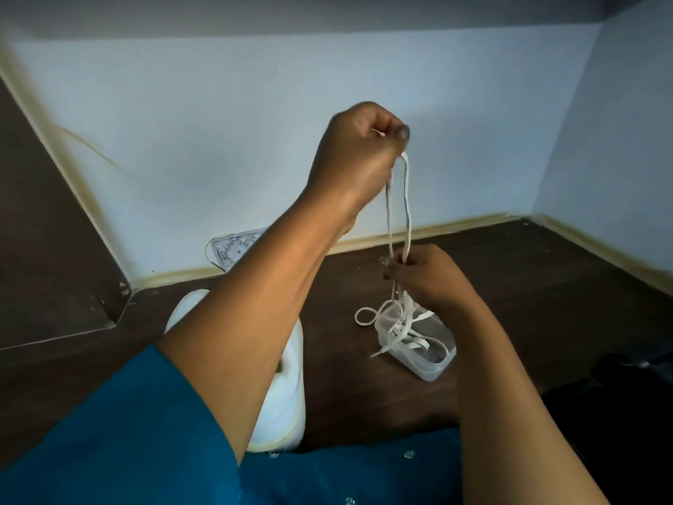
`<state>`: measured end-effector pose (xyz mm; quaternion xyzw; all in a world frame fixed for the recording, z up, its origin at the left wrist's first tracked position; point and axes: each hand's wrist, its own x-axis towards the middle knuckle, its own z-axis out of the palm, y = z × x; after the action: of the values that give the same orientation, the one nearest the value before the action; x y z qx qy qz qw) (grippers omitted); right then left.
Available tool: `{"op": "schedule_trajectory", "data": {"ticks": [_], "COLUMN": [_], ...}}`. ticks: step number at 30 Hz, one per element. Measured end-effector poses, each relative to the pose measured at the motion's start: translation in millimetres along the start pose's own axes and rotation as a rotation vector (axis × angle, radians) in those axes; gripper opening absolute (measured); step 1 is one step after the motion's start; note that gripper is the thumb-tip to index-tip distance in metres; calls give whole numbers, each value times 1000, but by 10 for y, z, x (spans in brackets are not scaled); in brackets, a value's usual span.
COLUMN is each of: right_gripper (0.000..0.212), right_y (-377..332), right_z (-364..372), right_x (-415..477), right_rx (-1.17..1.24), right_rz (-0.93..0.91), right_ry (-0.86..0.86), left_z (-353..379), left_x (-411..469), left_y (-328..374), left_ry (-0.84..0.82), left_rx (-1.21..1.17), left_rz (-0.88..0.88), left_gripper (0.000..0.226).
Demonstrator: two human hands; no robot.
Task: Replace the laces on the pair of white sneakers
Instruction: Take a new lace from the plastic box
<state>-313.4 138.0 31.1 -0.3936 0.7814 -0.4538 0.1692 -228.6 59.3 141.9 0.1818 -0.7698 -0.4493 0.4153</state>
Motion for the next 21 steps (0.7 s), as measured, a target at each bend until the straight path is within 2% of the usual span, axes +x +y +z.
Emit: {"op": "schedule_trajectory", "data": {"ticks": [2,3,4,6,7,9,10,12,15,17,18,19,21], "right_gripper": [30,29,27,30,31,23,18,20,31,29,30,33,36], "right_y": [7,-22,-66,-170,-197,-192,-171,-162,-173,-139,-93,-37,62], "right_z": [-14,-10,-5,-4,-13,-18,-9,6,-28,-72,-87,-98,-100], "right_x": [-3,-2,4,21,37,58,62,46,59,67,69,61,31], "right_rx": [80,141,233,401,409,251,180,222,484,658,704,715,627], "right_rz": [-45,-76,-117,-205,-263,-373,-402,-438,-418,-353,-299,-235,-110], "right_ry": [61,98,141,250,306,348,337,269,163,120,107,97,62], "left_z": [-21,-30,-38,-40,-32,-23,-28,-47,-49,-38,-49,-77,-156], "left_x": [5,-1,-13,-59,-97,-158,-181,-161,-140,-135,-125,-103,-31], "left_y": [30,13,-33,-166,-231,-333,-341,-333,-274,-282,-275,-263,-203], "left_ry": [30,36,24,-105,-218,-433,-479,-472,-419,-363,-287,-188,-57], "left_rx": [-237,-258,-176,147,324,581,616,613,576,574,488,291,-361], "left_rz": [-110,-138,-139,-111,-122,-180,-202,-201,-163,-105,-100,-139,-331], "left_gripper": [20,19,18,13,22,47,52,52,53,54,51,47,34]}}
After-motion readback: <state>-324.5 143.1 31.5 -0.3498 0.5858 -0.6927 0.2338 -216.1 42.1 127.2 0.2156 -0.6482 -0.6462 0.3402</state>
